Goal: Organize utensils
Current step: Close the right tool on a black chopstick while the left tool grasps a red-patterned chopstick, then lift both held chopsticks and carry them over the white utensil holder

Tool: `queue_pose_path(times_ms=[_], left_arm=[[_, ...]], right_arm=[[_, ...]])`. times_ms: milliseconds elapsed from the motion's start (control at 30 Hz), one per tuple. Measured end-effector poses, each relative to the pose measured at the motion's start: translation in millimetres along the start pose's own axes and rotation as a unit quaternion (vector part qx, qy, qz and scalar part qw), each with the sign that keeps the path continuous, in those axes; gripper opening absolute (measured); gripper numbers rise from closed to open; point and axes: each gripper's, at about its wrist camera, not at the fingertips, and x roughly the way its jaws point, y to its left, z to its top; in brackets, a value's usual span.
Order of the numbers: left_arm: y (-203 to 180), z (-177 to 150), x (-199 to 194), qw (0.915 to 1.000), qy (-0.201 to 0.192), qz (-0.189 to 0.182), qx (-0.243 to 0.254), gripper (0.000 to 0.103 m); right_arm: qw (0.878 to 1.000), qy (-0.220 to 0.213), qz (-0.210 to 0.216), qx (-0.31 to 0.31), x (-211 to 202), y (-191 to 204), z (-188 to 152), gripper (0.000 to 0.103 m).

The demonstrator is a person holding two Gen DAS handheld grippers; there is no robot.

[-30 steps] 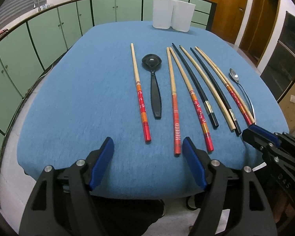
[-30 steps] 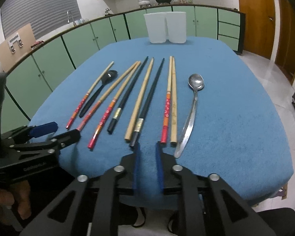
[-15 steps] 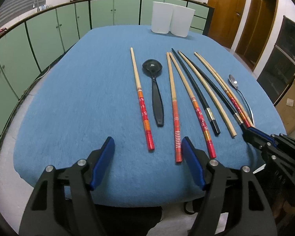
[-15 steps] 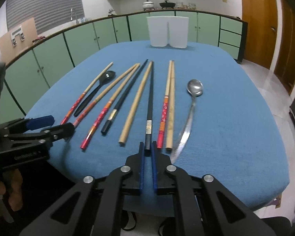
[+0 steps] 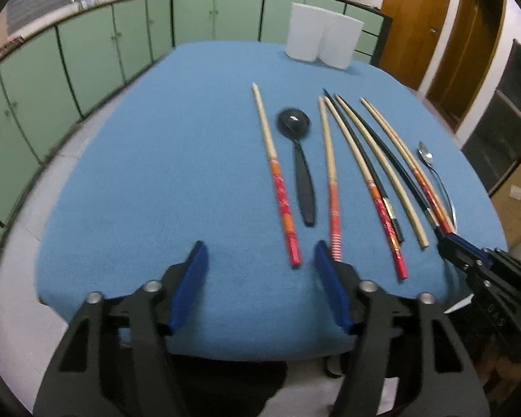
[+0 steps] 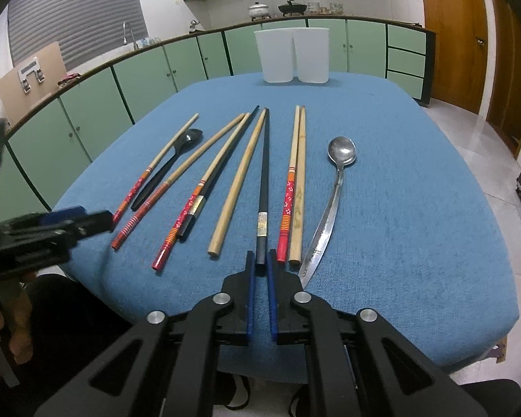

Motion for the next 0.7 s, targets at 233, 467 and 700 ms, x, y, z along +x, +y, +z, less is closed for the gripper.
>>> queue_pose_path(times_ms=[233, 467, 700], left_arm=[[-16, -3, 6, 0.9990, -0.023, 0.019, 0.033, 0.043], [-7, 2, 2, 0.9996, -0.016, -0.023, 0.003, 0.005], [2, 21, -42, 0.9979, -0.051, -0.037, -0.016, 0.005]], right_arm=[[1.000, -0.005, -0.006, -0.004, 0, 2, -1, 0.007], [1.000, -0.013, 0.001, 0.001, -9, 2, 5, 0.006], [0.998, -0.060, 0.007, -0.009, -47, 12, 33, 0.007]])
